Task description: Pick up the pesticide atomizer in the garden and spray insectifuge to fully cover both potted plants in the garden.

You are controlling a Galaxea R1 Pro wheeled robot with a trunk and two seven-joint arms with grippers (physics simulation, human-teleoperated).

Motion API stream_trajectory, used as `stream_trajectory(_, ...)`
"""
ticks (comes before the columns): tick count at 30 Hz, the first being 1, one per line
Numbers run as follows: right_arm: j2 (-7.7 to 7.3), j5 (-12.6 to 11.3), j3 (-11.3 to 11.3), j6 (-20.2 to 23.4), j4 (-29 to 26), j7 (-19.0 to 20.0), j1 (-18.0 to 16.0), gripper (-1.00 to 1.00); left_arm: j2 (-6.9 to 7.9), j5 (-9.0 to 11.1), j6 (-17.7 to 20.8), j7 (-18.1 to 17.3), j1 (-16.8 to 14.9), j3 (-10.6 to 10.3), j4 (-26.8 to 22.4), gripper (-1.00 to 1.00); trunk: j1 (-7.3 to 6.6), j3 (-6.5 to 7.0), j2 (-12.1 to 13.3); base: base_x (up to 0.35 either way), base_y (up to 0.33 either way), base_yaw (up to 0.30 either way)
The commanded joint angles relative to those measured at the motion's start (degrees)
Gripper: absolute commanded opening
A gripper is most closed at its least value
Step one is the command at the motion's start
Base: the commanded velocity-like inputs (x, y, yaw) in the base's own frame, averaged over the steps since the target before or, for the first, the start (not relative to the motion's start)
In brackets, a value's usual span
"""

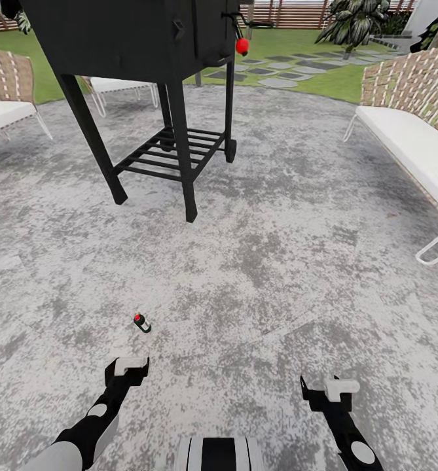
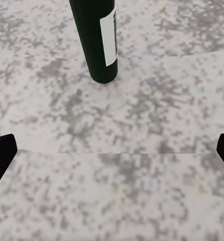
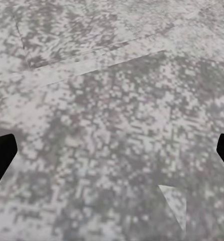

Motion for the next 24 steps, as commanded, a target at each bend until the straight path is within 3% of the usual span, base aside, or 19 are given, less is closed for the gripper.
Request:
stream_trajectory(1, -0.02, 0.05, 0.06, -0.17, 0.03, -0.22, -0.02, 1.00, -0.03, -0.29, -0.22, -0.06, -0.03, 0.36, 0.05, 1.00, -0.01, -0.03, -0.01, 0.023, 0.000, 0.000)
stream_trajectory(24, -0.02, 0.05, 0.12, -0.13, -0.01, -0.26, -0.02, 1.00, -0.03, -0.57, -0.36, -0.06, -0.03, 0.25, 0.07, 1.00, -0.01, -0.03, -0.01, 0.145, 0.109, 0.000)
